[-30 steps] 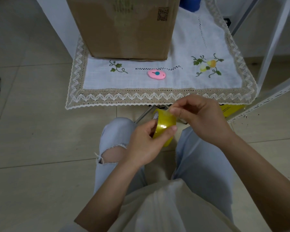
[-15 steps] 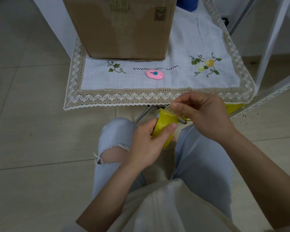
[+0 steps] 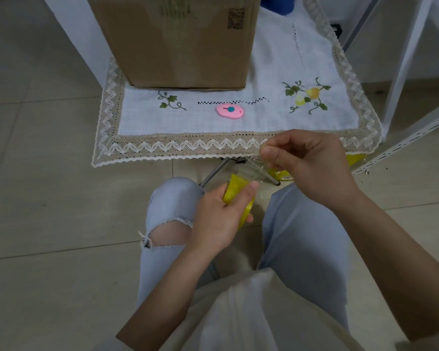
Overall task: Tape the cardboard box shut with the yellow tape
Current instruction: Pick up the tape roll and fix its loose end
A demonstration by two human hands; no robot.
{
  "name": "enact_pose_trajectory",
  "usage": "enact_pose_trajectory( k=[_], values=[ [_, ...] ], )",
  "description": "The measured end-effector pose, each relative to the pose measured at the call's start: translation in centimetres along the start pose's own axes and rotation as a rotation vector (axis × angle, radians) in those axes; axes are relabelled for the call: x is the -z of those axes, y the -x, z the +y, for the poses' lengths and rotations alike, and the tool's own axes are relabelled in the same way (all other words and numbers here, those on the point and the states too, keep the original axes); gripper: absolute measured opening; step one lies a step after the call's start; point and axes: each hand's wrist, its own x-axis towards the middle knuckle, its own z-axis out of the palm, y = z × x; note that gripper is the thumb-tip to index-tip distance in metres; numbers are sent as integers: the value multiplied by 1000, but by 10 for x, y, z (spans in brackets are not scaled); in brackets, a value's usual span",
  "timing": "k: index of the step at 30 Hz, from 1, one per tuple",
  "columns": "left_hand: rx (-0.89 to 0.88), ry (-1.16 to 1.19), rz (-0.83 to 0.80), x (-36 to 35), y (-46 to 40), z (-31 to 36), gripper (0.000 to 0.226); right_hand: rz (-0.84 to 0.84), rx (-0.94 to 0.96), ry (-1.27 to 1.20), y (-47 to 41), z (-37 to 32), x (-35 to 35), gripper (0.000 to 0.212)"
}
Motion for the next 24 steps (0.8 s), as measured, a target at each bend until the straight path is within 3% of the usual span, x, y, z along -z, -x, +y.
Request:
enact_pose_trajectory(
  k=[5, 10, 13, 24],
  values=[
    [-27, -53, 15, 1, -3, -4, 33, -39, -51, -4, -2, -1, 1, 2],
    [-191, -162, 64, 5, -6, -7, 50, -93, -42, 11, -3, -10, 1, 4],
    [-291, -234, 83, 6, -9, -4, 31, -108, -23, 23, -2, -13, -1, 2],
    [-281, -106, 71, 3, -9, -5, 26, -131, 19, 1, -1, -18, -4, 4]
  ],
)
